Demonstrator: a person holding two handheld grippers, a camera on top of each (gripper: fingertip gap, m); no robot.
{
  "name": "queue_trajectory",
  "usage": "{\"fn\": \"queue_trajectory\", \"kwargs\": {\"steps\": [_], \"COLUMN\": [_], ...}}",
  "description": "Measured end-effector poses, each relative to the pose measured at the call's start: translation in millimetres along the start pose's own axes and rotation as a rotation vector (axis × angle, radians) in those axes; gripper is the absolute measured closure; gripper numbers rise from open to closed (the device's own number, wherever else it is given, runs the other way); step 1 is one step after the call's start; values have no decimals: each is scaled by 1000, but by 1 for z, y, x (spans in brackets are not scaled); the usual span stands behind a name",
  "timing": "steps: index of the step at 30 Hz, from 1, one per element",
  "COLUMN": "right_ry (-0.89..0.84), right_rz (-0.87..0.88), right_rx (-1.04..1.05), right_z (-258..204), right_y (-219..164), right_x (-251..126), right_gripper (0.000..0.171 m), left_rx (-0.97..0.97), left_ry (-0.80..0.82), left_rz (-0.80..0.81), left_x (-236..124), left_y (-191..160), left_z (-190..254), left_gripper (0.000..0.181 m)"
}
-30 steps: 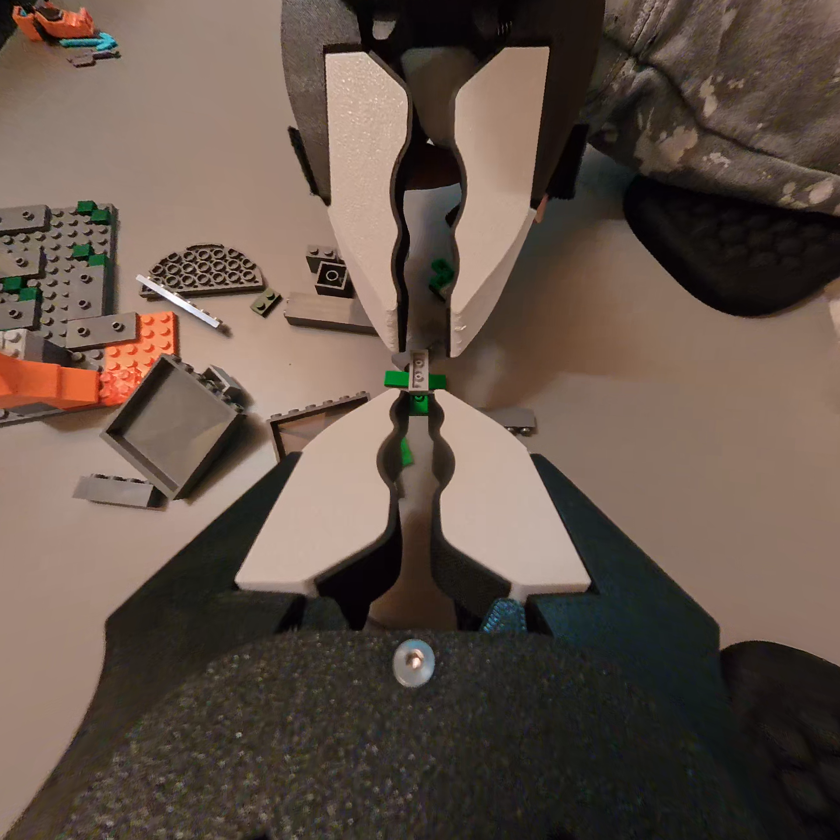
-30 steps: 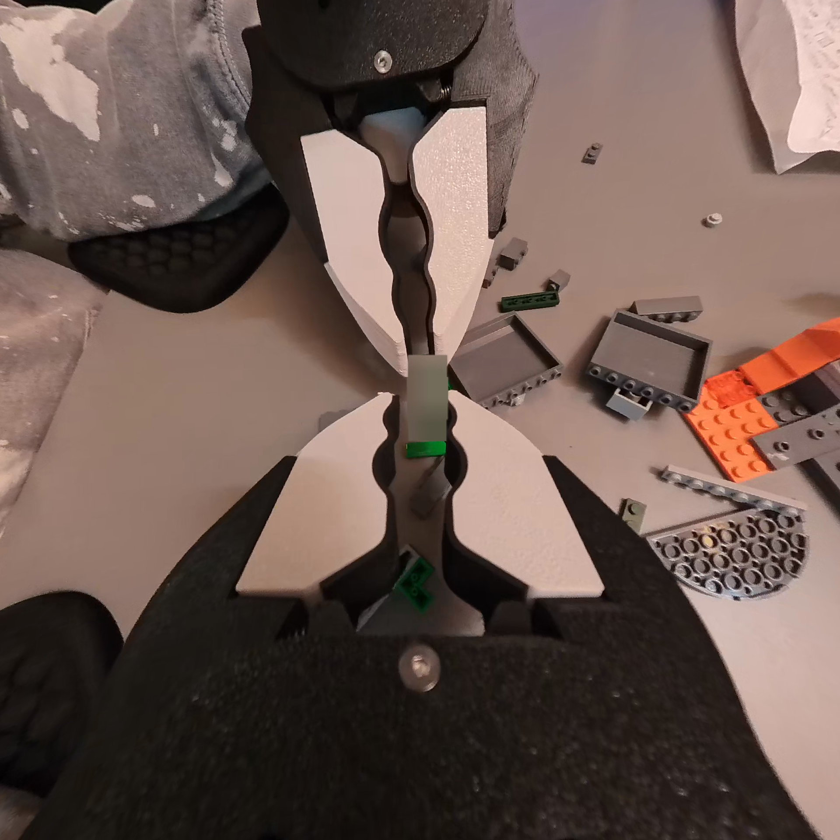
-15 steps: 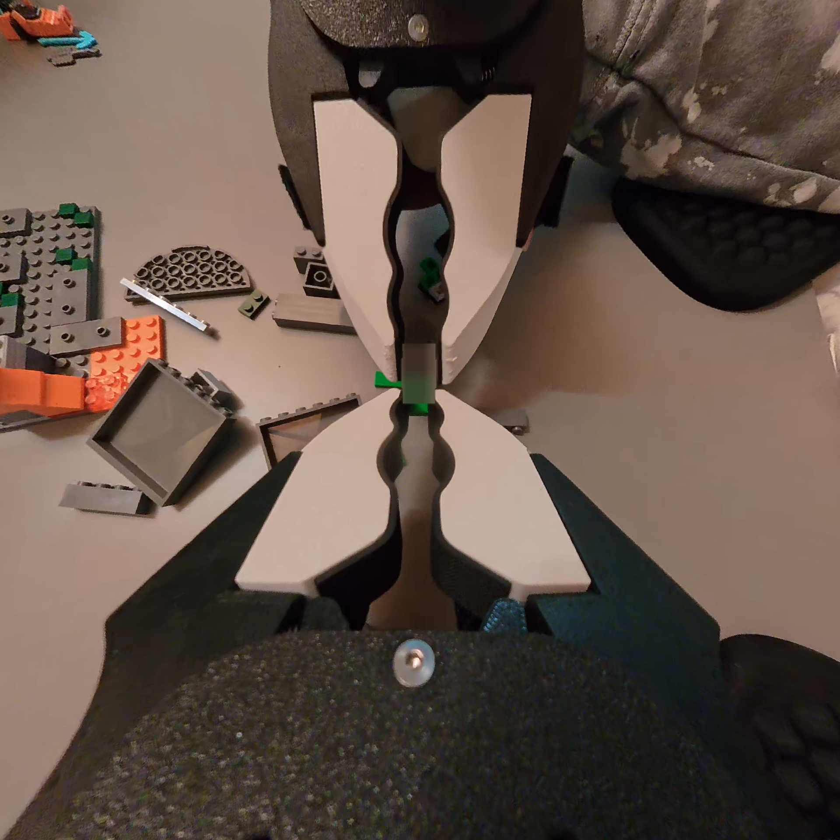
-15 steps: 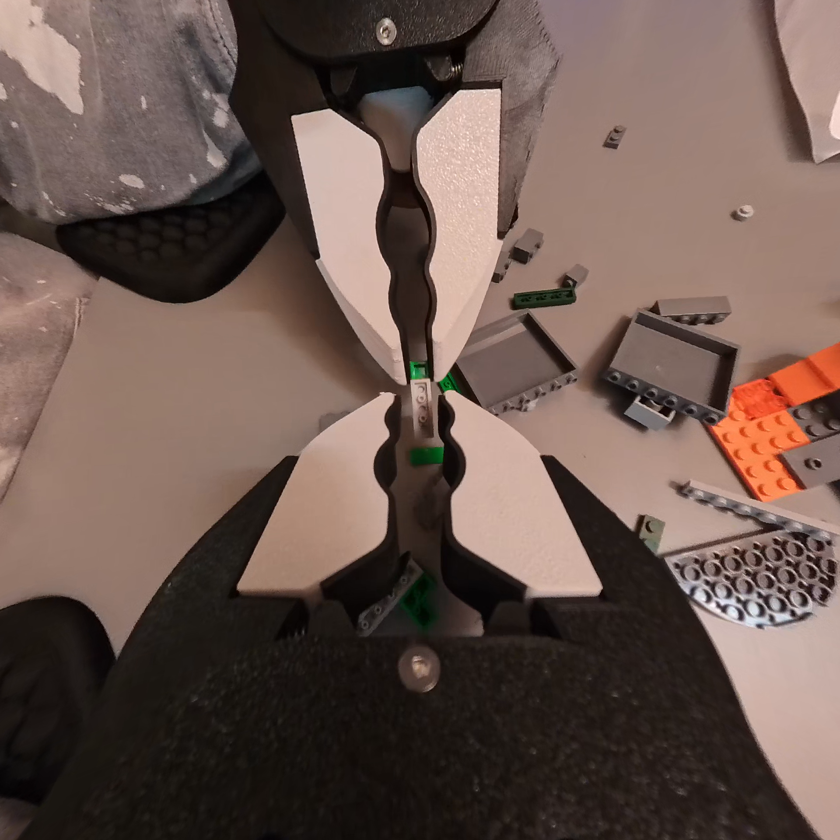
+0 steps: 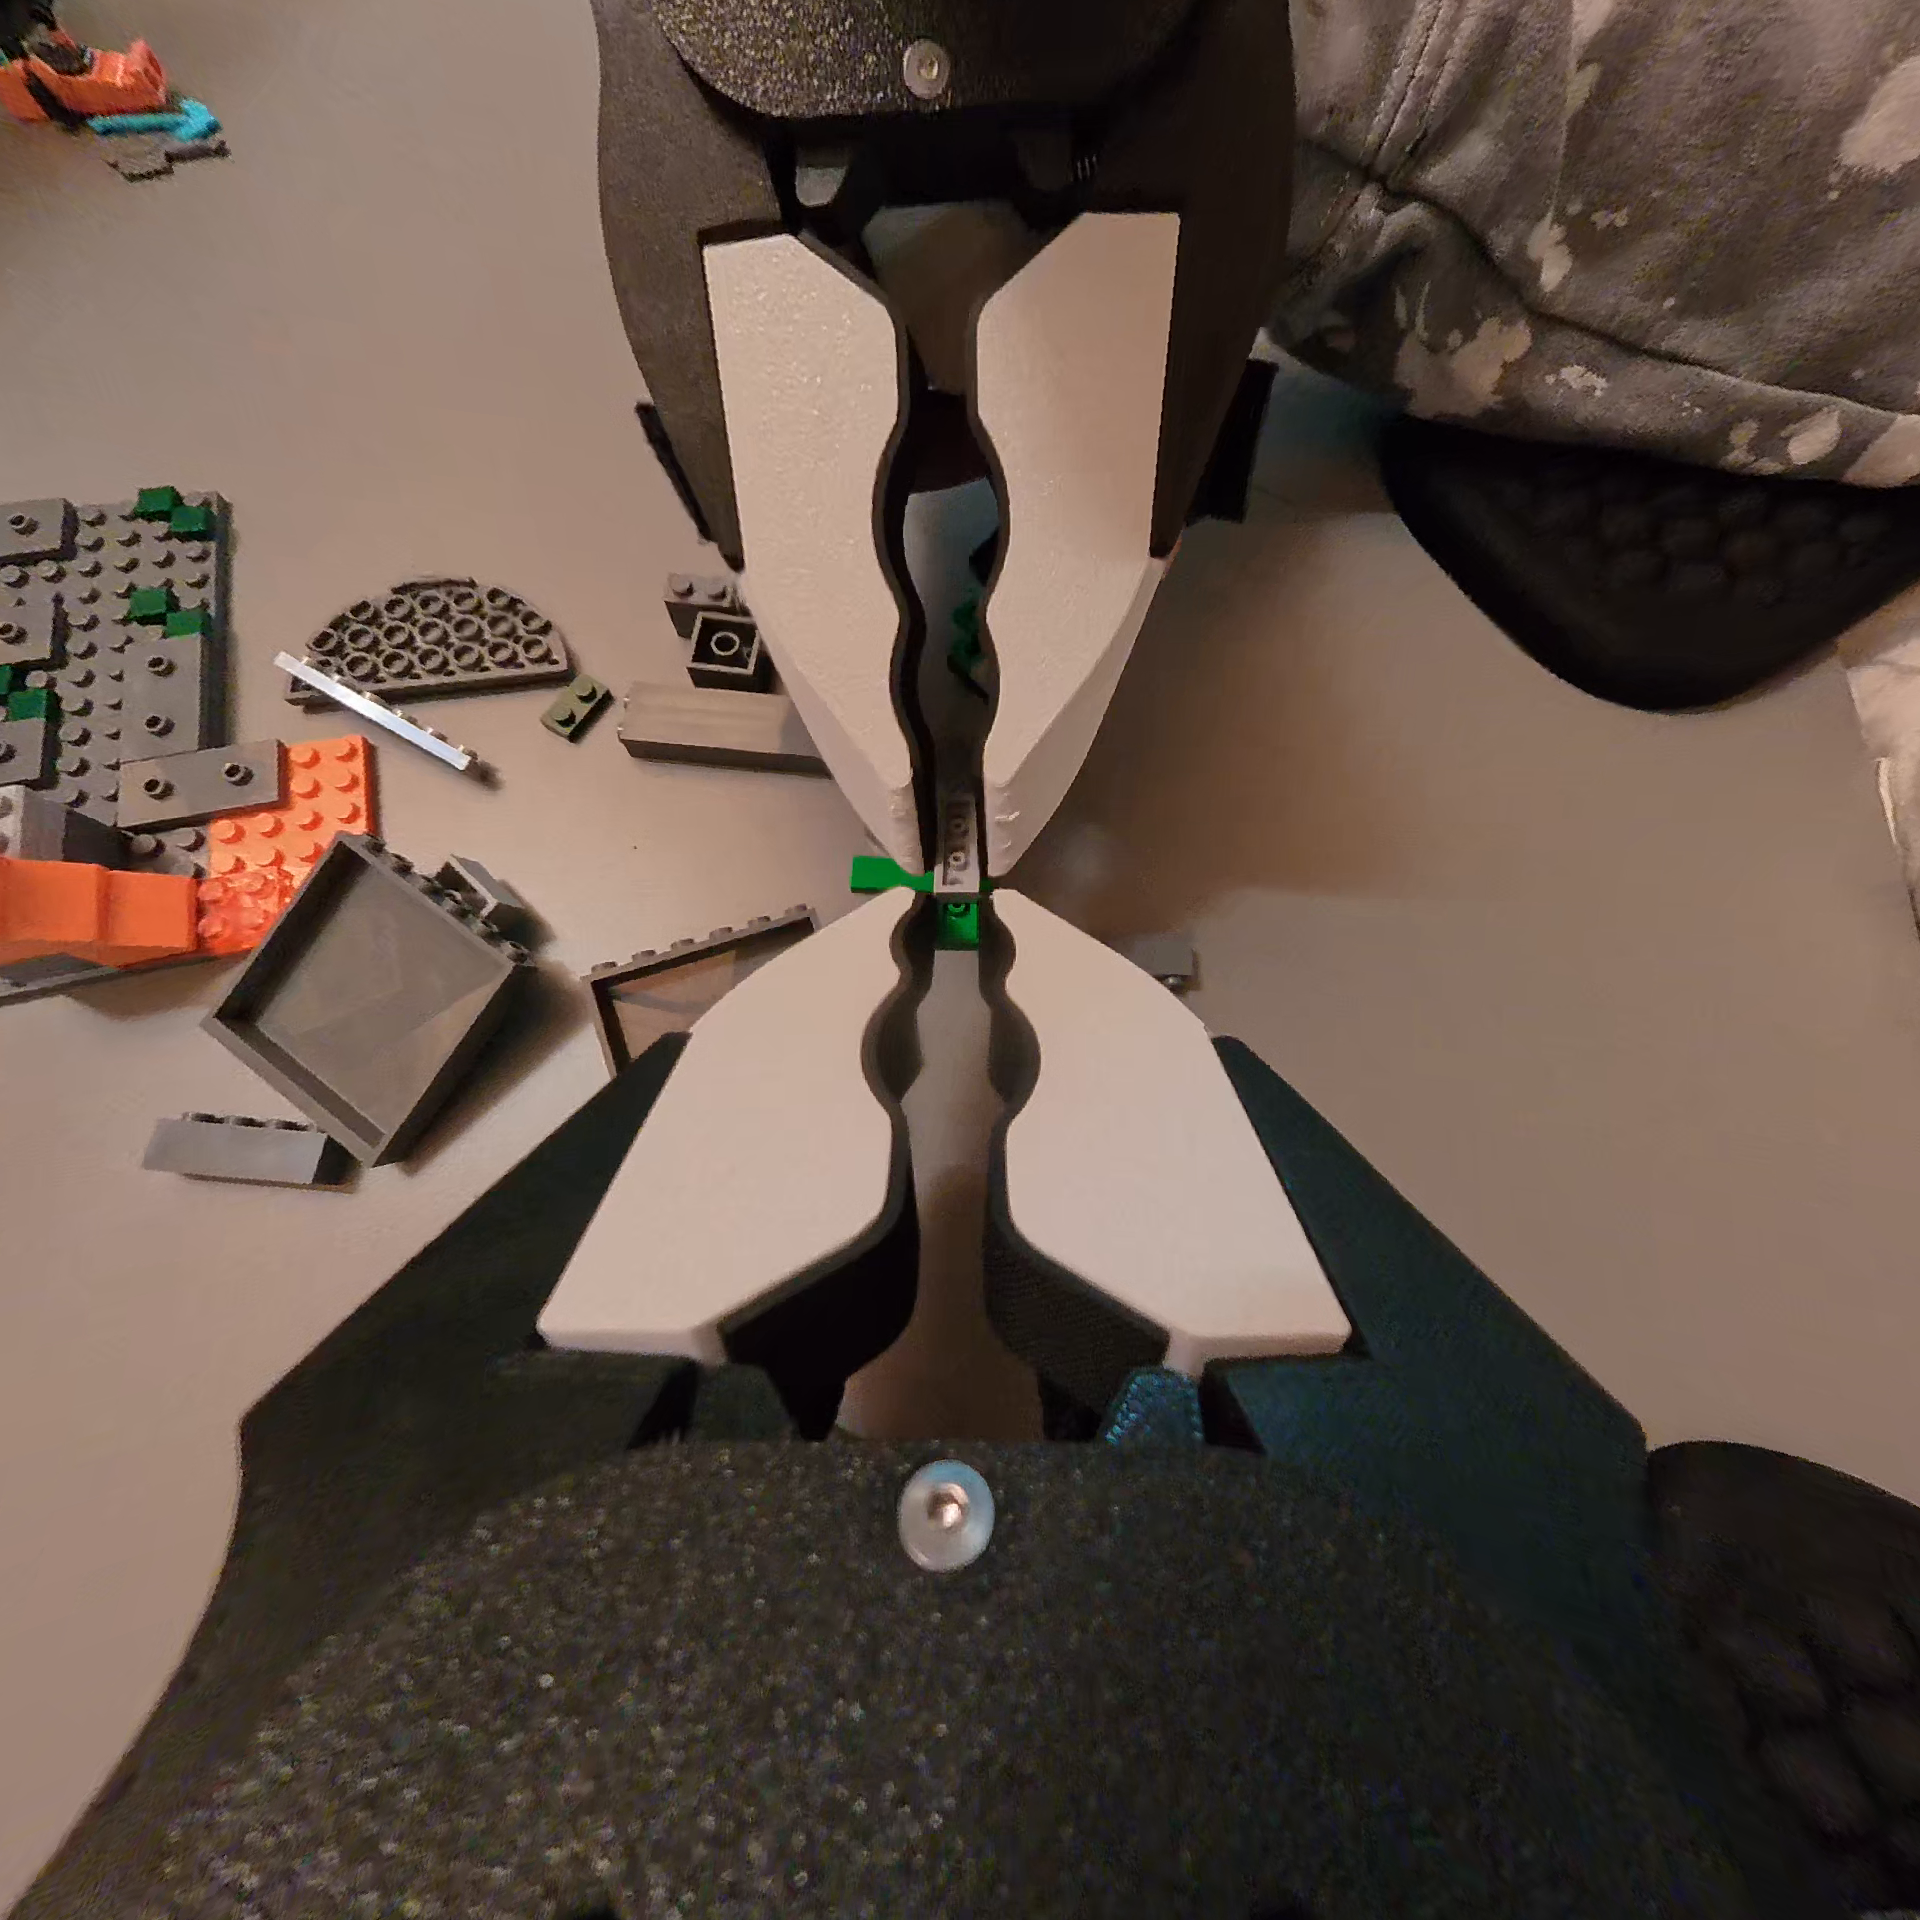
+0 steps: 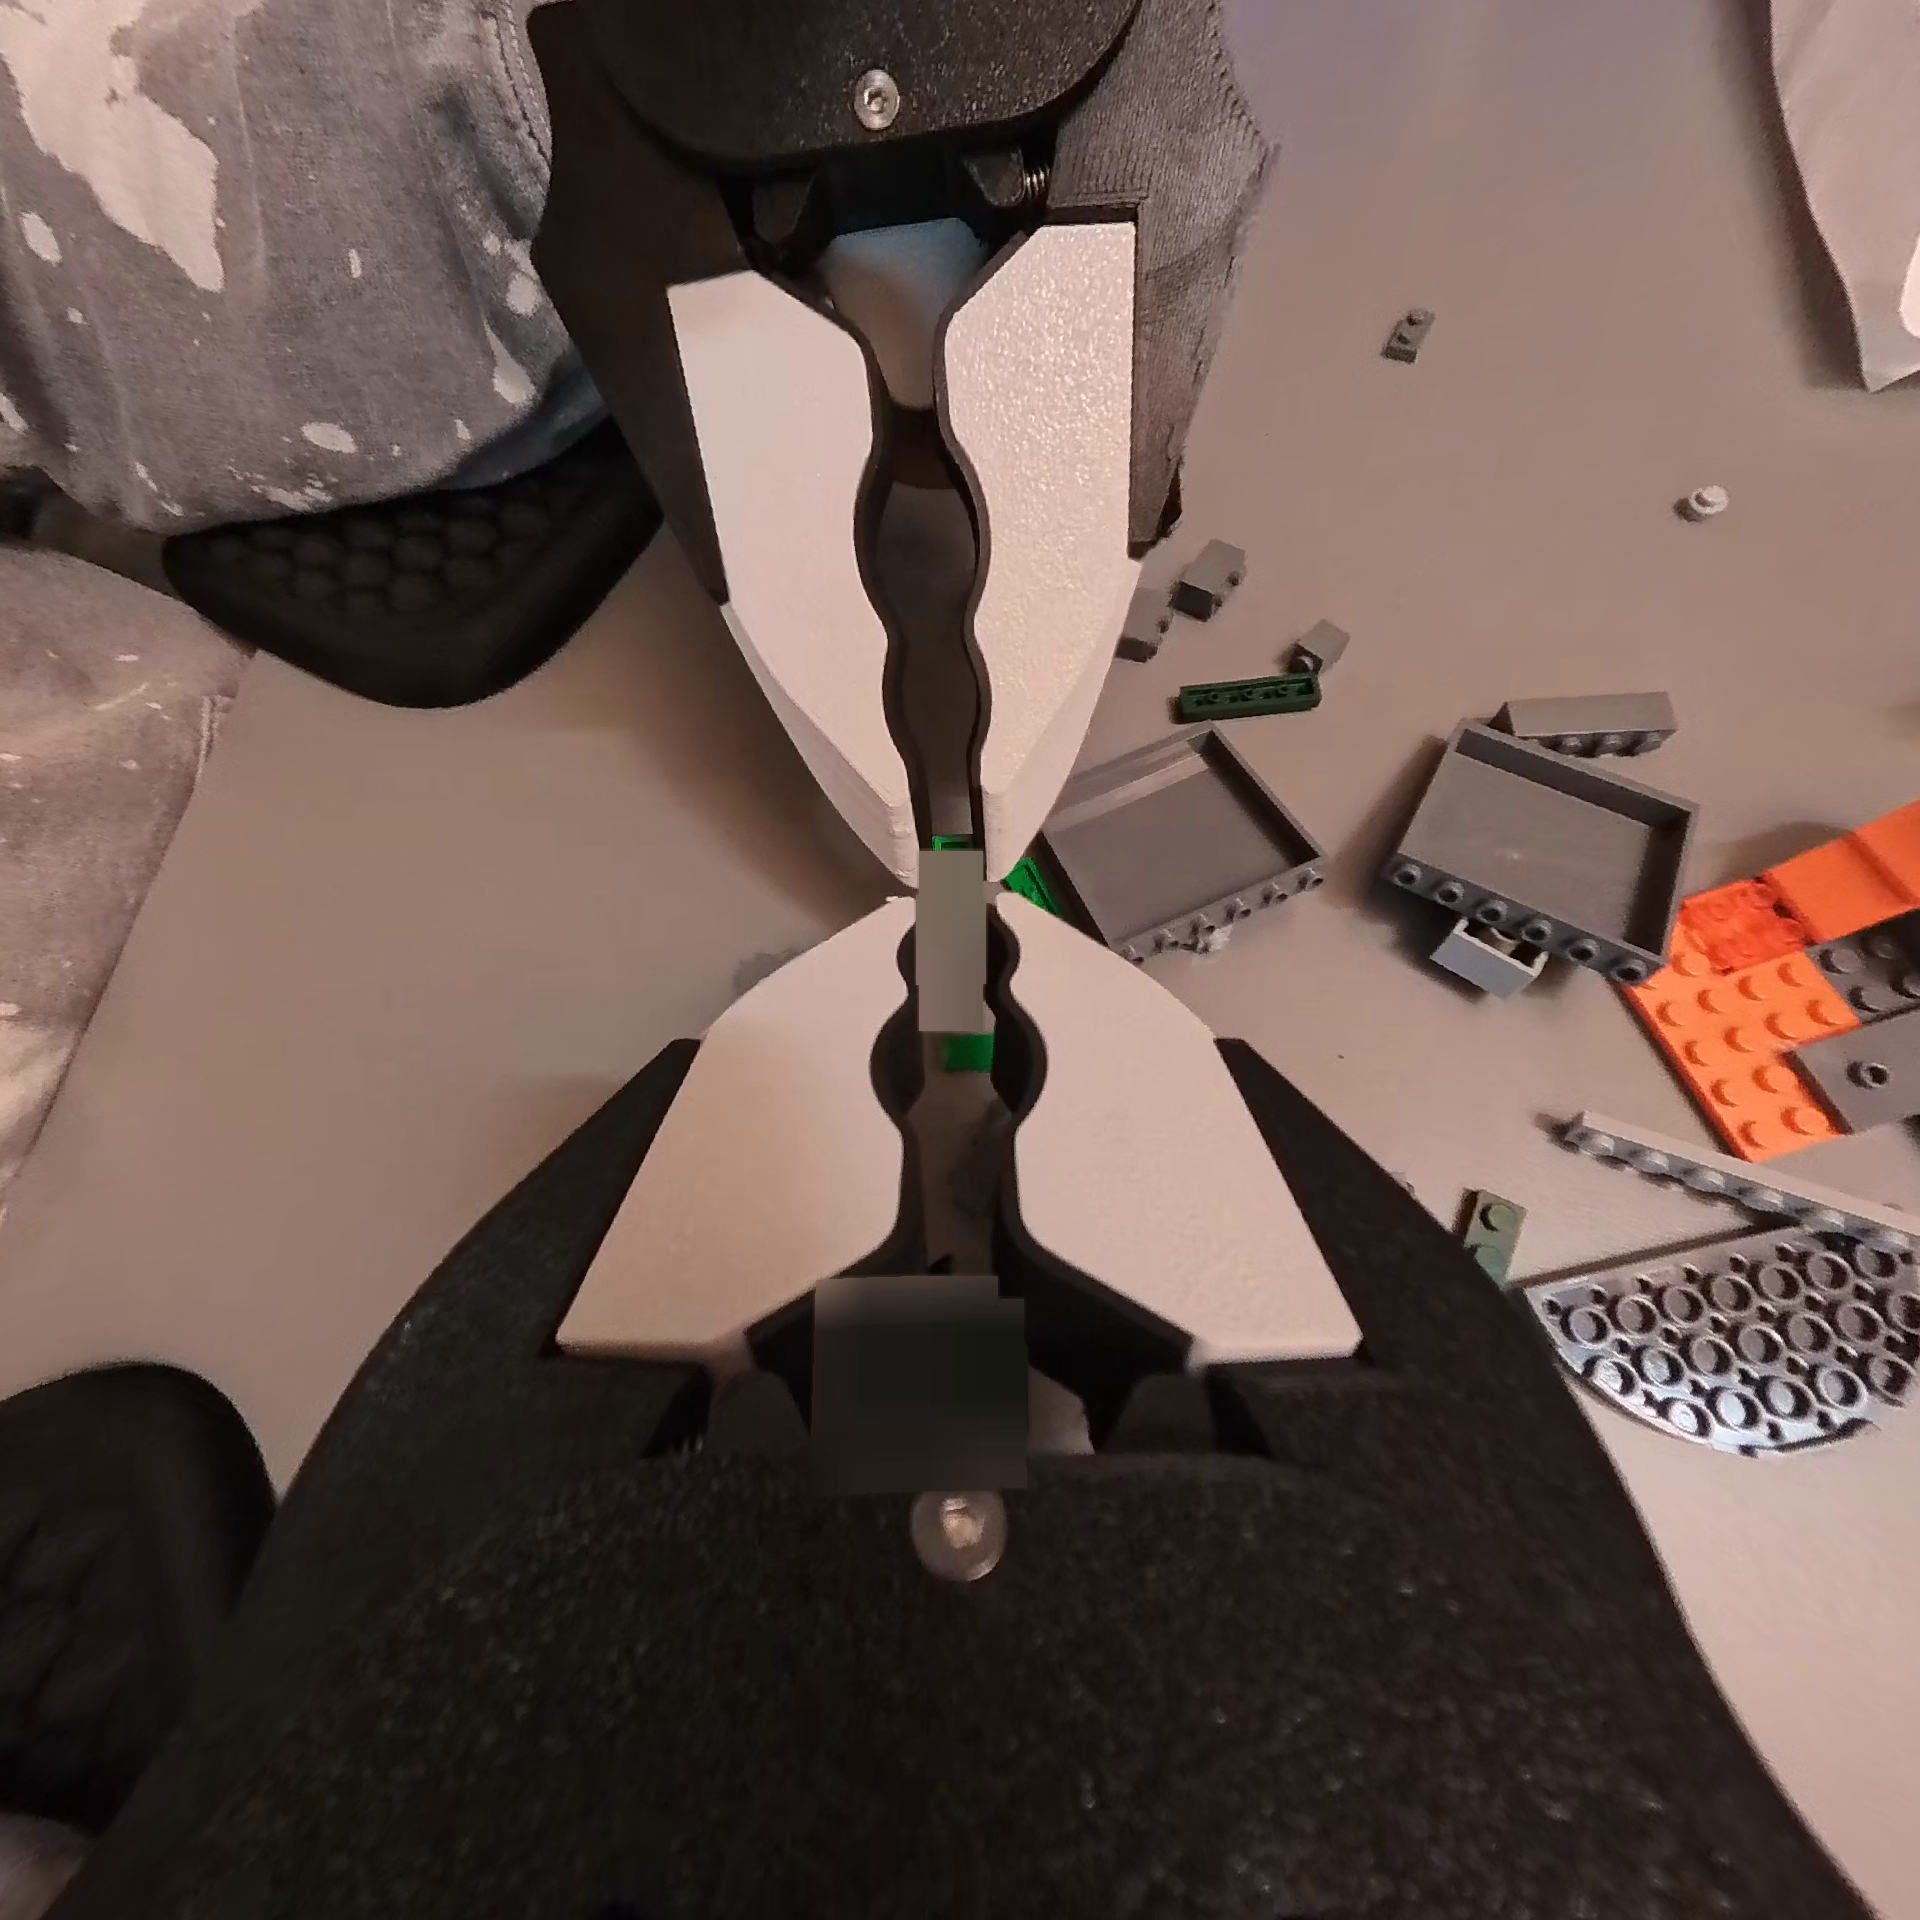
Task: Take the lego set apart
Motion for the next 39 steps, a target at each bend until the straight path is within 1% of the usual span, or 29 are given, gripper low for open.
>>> {"fn": "queue_trajectory", "kwargs": {"steps": [5,6,7,8,10,13,15,17,20,23,28,31,36,39], "right_ry": [20,26,32,19,-77,-64,-59,-73,-149,-188,-212,-189,-142,-129], "right_rz": [125,165,244,320,304,362,346,284,181,115,-20,-29,9,-14], "right_rx": [38,52,76,93,46,79,99,116,125,118,50,56,101,91], "right_z": [3,4,7,11,15,16,18,22,30,32,26,23,22,20], "right_y": [9,11,16,21,20,22,22,16,5,0,-5,-5,-4,-6], "right_x": [-12,-17,-27,-42,-58,-65,-61,-52,-36,-24,-3,3,-2,-1], "right_gripper": [164,164,164,164,164,164,164,164,164,163,162,155,146,140], "left_rx": [51,54,34,15,-17,-1,-10,-20,-25,-17,-9,0,-1,-1], "left_ry": [12,16,63,70,48,60,66,112,190,243,236,231,216,202], "left_rz": [108,94,-35,-82,4,28,33,65,105,72,14,-7,10,14], "left_x": [-11,-11,-8,-3,-2,-2,-2,-8,-20,-26,-26,-23,-23,-22], "left_y": [8,6,-7,-19,-15,-7,-9,-8,-7,-12,-16,-17,-17,-17], "left_z": [2,1,-5,-9,-12,-12,-12,-16,-22,-25,-22,-21,-20,-20], "left_gripper": [172,173,173,172,173,173,173,173,173,173,173,173,173,173]}}
Point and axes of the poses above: each gripper's, where its closed fingertips meet, x out along the fingers, y out of its top, z = x × y across the jaws, the point moved 7 cm from there along -x, back along the fingers, and after that the axes turned 12 degrees about -y, right-handed, at the moved point
